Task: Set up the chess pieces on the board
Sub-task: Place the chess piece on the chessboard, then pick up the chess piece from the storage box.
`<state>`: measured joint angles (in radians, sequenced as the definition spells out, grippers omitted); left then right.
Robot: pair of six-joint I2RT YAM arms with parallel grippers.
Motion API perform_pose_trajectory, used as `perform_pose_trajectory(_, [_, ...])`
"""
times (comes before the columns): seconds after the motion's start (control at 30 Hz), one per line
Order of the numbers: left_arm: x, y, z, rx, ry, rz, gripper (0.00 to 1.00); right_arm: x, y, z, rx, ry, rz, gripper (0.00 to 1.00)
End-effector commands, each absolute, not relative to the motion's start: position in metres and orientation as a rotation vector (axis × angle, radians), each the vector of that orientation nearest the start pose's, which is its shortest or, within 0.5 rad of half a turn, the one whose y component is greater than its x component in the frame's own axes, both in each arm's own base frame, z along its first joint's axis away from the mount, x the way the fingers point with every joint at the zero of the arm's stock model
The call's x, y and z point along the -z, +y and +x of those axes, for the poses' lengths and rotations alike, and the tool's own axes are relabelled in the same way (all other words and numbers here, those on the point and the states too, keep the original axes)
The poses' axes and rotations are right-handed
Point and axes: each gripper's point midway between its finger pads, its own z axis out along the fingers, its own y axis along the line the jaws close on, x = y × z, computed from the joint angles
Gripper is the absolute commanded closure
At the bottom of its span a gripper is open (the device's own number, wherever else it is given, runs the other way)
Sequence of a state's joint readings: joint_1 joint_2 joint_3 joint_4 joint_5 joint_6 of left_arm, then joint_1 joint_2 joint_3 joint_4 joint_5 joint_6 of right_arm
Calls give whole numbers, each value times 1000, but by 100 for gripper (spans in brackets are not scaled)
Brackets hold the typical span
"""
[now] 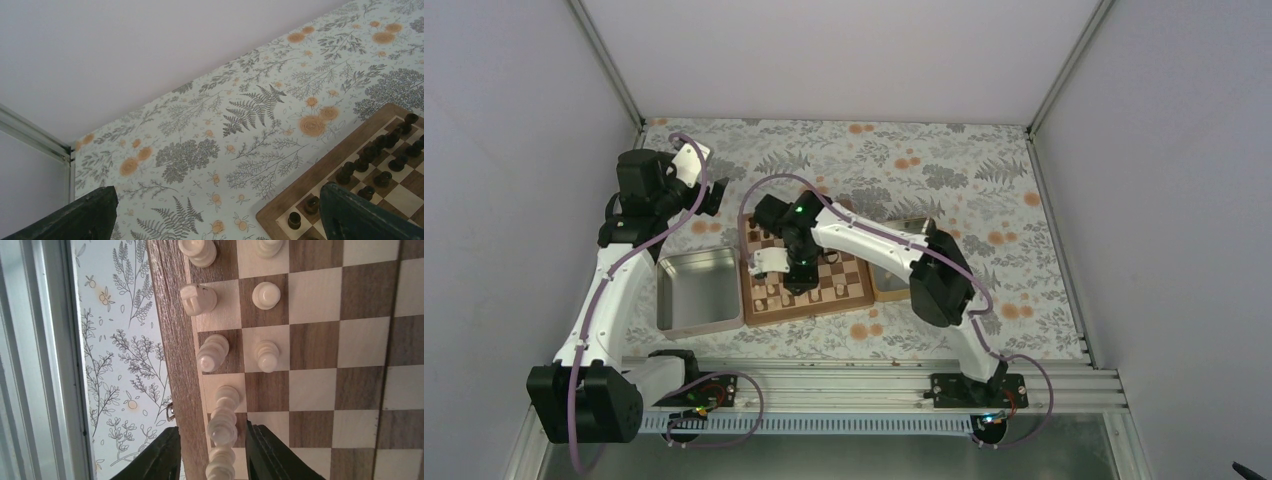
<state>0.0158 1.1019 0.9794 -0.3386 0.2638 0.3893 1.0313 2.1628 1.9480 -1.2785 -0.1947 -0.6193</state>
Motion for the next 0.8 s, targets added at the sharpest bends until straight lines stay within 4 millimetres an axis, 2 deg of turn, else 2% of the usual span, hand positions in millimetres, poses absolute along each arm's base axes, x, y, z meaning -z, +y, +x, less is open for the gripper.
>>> perform_pose_trajectory(0.0, [-272,-40,365,10,1932,551,0,-141,391,199,-369,2028,-2200,63])
perform_pose_trajectory(0.1, [-273,-40,365,12,1931,552,0,-163,379,208,-368,2022,-2135,61])
perform_pose_trajectory(0.17, [-273,-40,365,13,1932,551,0,-172,364,222,-336,2050,-2072,61])
perform_pose_trajectory(0.27, [-273,-40,366,12,1935,549,0,-179,329,254,-272,2134,-1940,61])
perform_pose_trajectory(0.33, [-274,-40,366,12,1930,549,0,-183,299,279,-224,2204,-1827,61])
perform_pose_trajectory(0.5, [-275,-39,366,9,1928,545,0,-163,218,318,-97,2377,-1603,62])
perform_pose_trajectory(0.57, [-276,-39,366,11,1930,545,0,-147,192,321,-81,2449,-1549,63])
perform_pose_trajectory(0.67, [-276,-39,366,11,1930,544,0,-124,165,322,-65,2528,-1481,63])
perform_pose_trajectory(0.77, [-277,-40,364,15,1926,545,0,-107,150,323,-62,2575,-1435,64])
